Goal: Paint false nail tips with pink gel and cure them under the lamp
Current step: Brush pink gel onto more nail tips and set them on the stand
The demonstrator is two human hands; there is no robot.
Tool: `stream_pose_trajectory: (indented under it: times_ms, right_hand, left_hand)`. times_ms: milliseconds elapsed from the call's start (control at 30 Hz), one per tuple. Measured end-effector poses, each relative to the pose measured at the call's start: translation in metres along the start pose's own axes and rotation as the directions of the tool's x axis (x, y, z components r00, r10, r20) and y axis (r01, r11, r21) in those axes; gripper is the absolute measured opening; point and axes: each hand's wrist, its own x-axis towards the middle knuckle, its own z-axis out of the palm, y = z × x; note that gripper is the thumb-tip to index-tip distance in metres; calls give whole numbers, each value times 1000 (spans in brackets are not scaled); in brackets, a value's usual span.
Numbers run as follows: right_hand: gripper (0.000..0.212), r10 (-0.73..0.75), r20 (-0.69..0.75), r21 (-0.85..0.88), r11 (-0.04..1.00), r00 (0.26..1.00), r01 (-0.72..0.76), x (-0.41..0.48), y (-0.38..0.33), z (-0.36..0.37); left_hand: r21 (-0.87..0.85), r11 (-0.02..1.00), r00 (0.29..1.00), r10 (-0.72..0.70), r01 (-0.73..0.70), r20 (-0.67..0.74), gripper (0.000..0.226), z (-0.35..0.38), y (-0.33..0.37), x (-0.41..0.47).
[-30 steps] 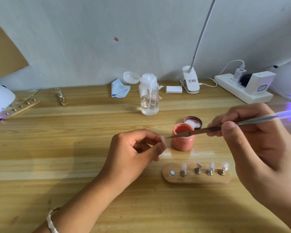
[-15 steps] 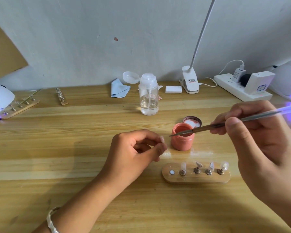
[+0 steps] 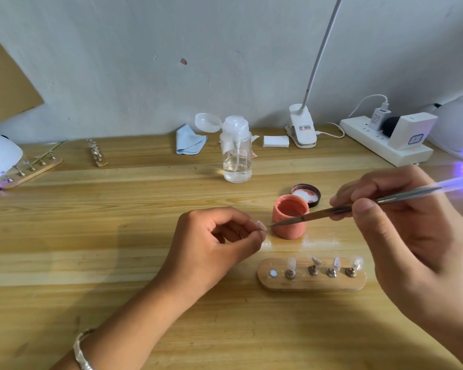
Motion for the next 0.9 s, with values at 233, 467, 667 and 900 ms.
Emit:
stream_pose_trajectory:
  times_ms: [233,467,667,900]
  right_hand:
    - [7,-52,83,-25,998,995,54,1,-2,2]
    - [12,-57,54,-28,998,997,59,1,-3,2]
    - [8,-75,70,-38,996,995,78,0,-2,1]
    - [10,-61,80,-15,998,995,63,3,-4,5]
  left_hand:
    - [7,1000,1000,0,0,-7,10,0,1,0]
    - [20,1000,1000,-5,4,17,12,-1,2,-1]
    - [33,999,1000,-6,6,11,10,-1,1,-1]
    - [16,1000,1000,-6,6,23,10,-1,1,-1]
